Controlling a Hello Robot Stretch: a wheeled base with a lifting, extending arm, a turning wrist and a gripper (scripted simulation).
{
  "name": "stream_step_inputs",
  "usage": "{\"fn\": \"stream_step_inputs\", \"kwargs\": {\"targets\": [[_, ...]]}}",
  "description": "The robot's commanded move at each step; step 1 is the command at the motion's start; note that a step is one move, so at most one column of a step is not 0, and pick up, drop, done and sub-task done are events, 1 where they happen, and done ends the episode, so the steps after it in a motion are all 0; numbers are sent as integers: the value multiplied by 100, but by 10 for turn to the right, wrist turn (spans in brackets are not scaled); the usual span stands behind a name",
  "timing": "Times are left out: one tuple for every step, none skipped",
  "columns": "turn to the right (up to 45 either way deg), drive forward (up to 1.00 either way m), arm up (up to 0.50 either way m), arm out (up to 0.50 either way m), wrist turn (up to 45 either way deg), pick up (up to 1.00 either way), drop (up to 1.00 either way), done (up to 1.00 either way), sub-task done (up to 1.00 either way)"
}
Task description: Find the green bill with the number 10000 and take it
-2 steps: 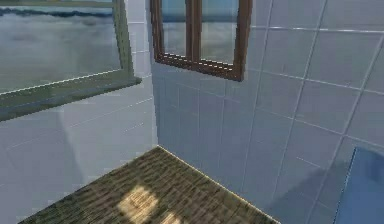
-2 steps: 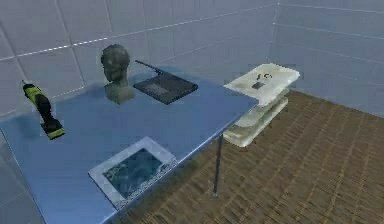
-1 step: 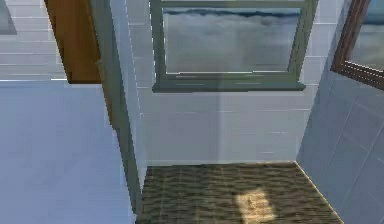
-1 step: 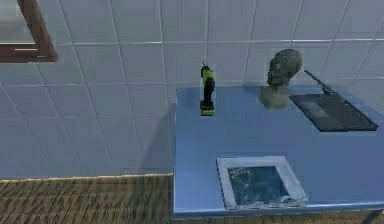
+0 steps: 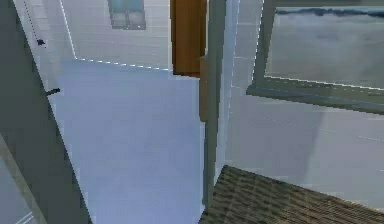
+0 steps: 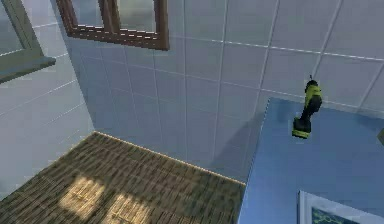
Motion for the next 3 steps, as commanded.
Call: {"fn": "stream_step_inputs", "kwargs": {"targets": [[0, 50, 0, 0, 0, 0, 0, 0, 0], [-330, 0, 0, 0, 0, 0, 0, 0, 0], [0, 90, 0, 0, 0, 0, 0, 0, 0]]}}
